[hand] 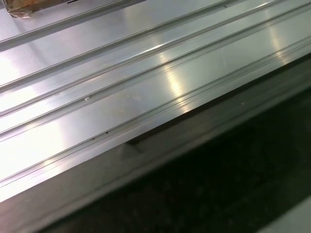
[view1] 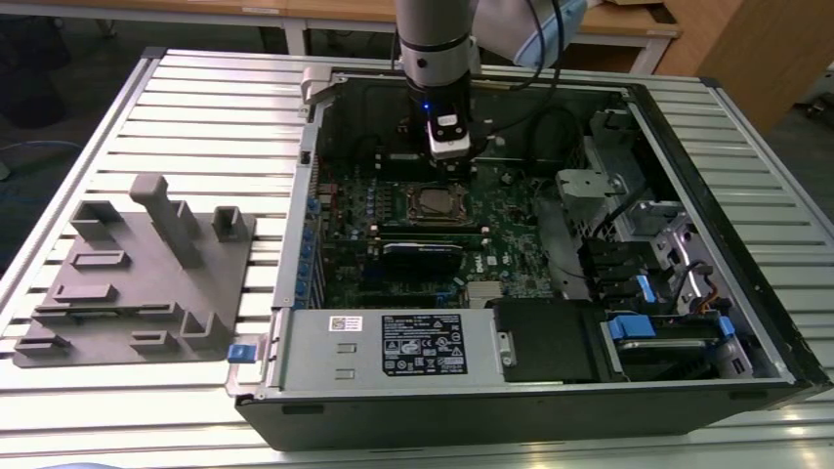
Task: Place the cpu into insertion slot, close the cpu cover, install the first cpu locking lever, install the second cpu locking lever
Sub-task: 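Install the first cpu locking lever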
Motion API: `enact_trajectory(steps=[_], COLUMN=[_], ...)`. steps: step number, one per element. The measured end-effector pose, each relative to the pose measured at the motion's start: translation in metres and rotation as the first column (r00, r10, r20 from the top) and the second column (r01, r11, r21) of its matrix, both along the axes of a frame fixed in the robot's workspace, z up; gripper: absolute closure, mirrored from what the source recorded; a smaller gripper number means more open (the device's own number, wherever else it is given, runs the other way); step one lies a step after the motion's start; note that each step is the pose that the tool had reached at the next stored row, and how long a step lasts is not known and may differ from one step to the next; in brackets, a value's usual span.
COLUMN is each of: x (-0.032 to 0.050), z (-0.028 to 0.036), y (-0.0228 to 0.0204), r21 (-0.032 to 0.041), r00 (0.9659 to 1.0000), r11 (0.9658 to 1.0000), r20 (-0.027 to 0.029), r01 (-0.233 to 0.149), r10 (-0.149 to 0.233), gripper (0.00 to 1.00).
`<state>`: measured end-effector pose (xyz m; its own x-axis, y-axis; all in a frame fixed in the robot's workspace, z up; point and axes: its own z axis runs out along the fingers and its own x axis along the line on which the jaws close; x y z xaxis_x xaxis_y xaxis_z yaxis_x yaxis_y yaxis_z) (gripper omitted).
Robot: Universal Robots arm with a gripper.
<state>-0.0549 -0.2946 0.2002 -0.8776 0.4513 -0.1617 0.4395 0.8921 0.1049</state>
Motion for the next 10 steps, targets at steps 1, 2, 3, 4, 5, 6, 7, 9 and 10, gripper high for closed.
enact_trajectory(steps=[1,2,3,4,5,6,7,9,10], x=[-0.0001,-0.0001,-0.0002,-0.0002,-0.0004,-0.0007,-0.001,-0.0012,-0.0013], z=[0.0,0.0,-0.0001,-0.0001,0.0,0.0,0.0,-0.0001,-0.0001], y=[-0.0001,-0.0002,-0.0004,-0.0006,-0.0009,-0.0013,-0.0016,-0.0019,-0.002], r21=[0.0064,0.0124,0.0165,0.0195,0.0229,0.0264,0.0289,0.0301,0.0304], r00=[1.0,1.0,1.0,1.0,1.0,1.0,1.0,1.0,1.0], r11=[1.0,0.9999,0.9999,0.9998,0.9997,0.9997,0.9996,0.9995,0.9995], r20=[0.0003,0.0006,0.0008,0.001,0.0013,0.0017,0.0021,0.0024,0.0026], r01=[0.0,0.0,0.0,0.0,0.0,0.0,-0.001,-0.001,-0.001], r10=[0.0,0.0,0.0,0.0,0.0,0.0,0.001,0.001,0.001], gripper=[0.89,0.89,0.89,0.89,0.89,0.89,0.89,0.89,0.89])
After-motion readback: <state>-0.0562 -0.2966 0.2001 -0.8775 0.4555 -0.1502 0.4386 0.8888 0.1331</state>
